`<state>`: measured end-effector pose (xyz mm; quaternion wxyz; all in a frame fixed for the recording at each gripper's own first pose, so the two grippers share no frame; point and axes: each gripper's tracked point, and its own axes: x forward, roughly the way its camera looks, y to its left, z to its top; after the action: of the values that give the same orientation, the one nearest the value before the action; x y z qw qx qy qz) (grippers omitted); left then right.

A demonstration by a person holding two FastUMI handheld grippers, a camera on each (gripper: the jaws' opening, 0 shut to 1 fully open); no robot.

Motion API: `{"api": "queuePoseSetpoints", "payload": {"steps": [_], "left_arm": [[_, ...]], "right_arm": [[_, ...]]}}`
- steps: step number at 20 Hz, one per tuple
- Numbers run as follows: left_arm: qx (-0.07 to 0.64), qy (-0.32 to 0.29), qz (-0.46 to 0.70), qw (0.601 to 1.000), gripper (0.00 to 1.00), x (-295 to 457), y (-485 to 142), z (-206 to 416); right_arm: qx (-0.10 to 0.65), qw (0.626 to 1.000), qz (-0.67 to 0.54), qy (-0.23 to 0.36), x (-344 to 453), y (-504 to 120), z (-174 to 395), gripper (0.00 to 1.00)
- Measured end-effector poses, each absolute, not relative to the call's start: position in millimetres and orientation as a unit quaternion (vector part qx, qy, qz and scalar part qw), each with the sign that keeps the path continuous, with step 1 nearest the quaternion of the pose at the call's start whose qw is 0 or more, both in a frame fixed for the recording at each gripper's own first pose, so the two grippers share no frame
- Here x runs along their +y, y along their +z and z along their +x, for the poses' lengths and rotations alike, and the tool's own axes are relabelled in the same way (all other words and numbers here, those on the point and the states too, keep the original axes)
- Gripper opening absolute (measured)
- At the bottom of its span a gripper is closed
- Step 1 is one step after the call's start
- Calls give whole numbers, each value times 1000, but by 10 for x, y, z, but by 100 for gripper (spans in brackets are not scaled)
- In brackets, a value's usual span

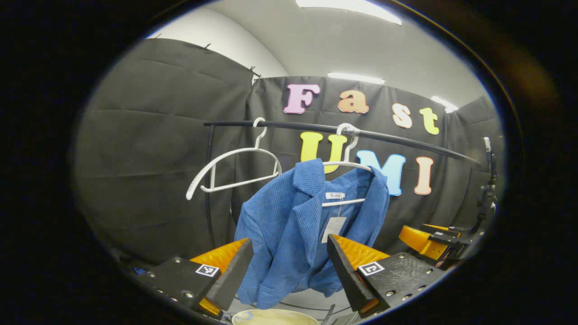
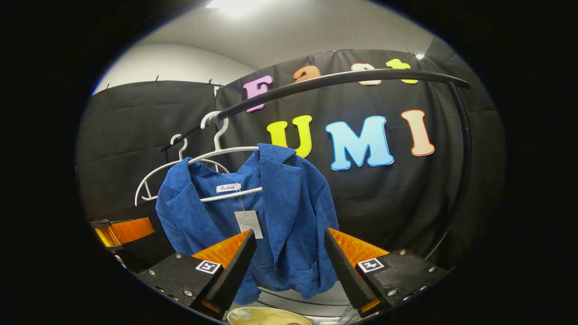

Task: Grasp the clothes on the hanger with both hands and then place them into the laundry hamper below.

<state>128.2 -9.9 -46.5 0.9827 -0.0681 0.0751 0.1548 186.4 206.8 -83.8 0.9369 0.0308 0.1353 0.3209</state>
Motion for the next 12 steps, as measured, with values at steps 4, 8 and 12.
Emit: {"api": "queuePoseSetpoints", "payload": {"steps": [4,8,12], "left_arm": [[86,166,-62,980,95,-155,-471,1472],[83,198,-69,974,95,-197,-473,1672],[82,220,-79,969,95,-195,-550,1916]], "right_arm": [[140,926,42,348,2316,-900,2069,94],[134,921,37,364,2437,-947,2304,93],[136,923,44,357,2535,-959,2496,95]]}}
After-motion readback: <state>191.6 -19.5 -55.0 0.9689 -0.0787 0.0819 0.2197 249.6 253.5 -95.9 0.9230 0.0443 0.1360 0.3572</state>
